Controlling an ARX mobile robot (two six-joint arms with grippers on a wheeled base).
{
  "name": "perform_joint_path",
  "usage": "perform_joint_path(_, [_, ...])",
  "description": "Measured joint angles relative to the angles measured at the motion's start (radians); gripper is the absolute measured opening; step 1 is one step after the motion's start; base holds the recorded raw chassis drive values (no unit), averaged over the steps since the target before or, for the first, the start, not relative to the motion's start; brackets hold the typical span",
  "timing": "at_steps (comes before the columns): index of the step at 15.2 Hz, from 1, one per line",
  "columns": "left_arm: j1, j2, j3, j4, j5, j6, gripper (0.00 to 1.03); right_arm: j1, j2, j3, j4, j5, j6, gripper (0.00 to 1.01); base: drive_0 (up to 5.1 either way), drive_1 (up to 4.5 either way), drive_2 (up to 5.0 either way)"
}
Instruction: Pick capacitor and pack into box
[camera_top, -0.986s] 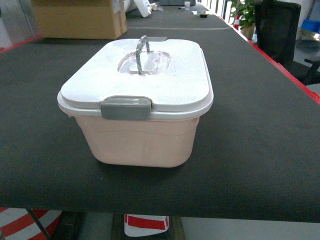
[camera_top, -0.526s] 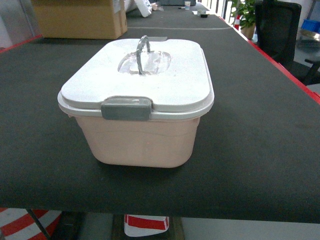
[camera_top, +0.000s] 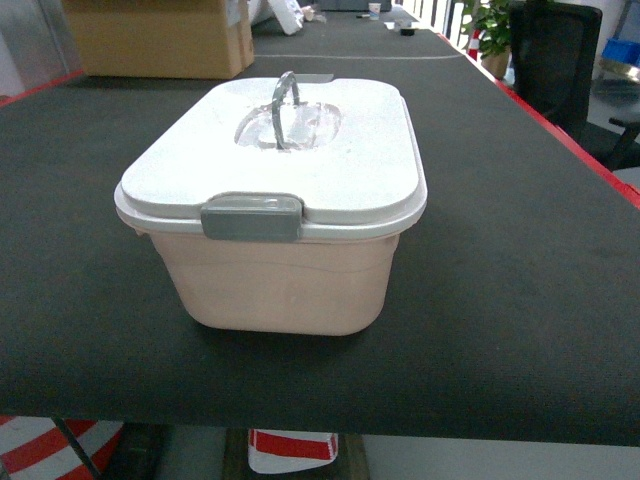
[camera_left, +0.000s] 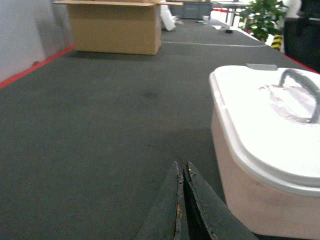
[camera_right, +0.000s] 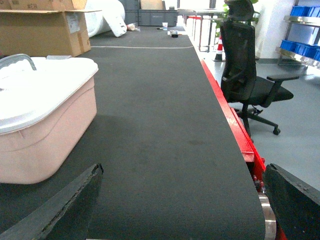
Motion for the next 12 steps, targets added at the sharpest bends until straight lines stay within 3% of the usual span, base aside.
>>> perform_joint_path(5, [0.004, -0.078, -0.042, -0.029, 0.005, 0.0, 0.02, 0.0, 0.0, 0.0, 0.0, 0.0, 0.0, 0.98, 0.0, 0.0, 0.0])
perform_joint_path(9, [0.001, -0.267, -0.119, -0.147, 0.007, 0.0, 0.02, 0.0, 0.0, 0.0, 0.0, 0.0, 0.0, 0.98, 0.0, 0.0, 0.0])
perform_joint_path(10, [0.001, -0.269, -0.155, -0.082, 0.007, 0.0, 0.02, 0.0, 0.0, 0.0, 0.0, 0.0, 0.0, 0.98, 0.0, 0.0, 0.0])
perform_joint_path(12, [0.001, -0.343, -0.172, -0.18, 0.007, 0.0, 0.02, 0.0, 0.0, 0.0, 0.0, 0.0, 0.0, 0.98, 0.0, 0.0, 0.0])
